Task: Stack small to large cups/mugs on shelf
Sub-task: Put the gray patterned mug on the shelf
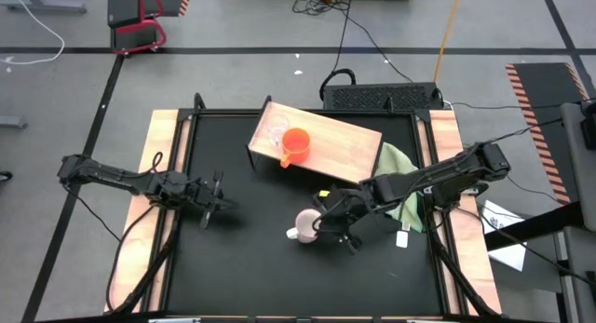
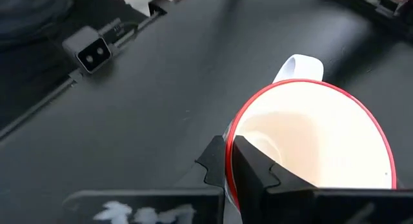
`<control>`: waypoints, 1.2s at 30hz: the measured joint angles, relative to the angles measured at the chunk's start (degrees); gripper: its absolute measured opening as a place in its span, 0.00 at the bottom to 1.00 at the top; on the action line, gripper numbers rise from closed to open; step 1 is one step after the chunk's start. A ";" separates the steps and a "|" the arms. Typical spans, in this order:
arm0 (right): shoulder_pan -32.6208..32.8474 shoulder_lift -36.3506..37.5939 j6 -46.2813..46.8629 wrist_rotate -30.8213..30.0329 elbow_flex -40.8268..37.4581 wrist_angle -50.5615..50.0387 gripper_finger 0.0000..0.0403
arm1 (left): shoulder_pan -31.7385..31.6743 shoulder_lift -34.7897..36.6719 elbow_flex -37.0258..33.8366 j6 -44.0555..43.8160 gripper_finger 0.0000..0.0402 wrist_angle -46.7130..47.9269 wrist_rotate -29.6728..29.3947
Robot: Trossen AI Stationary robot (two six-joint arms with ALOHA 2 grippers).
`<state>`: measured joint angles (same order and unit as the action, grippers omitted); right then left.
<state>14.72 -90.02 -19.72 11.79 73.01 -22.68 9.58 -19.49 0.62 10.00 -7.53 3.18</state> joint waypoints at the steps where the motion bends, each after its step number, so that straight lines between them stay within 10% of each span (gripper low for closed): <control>1: 0.01 0.58 0.37 -0.02 0.00 -0.14 0.01 | 0.00 0.00 0.00 0.00 0.08 0.02 0.00; 36: 4.15 30.40 5.55 -8.99 -22.15 7.58 0.01 | 0.00 0.02 0.00 -0.04 0.08 0.06 1.37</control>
<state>18.87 -59.62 -14.17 2.80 50.86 -15.10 9.58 -19.46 0.62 9.96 -7.46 4.55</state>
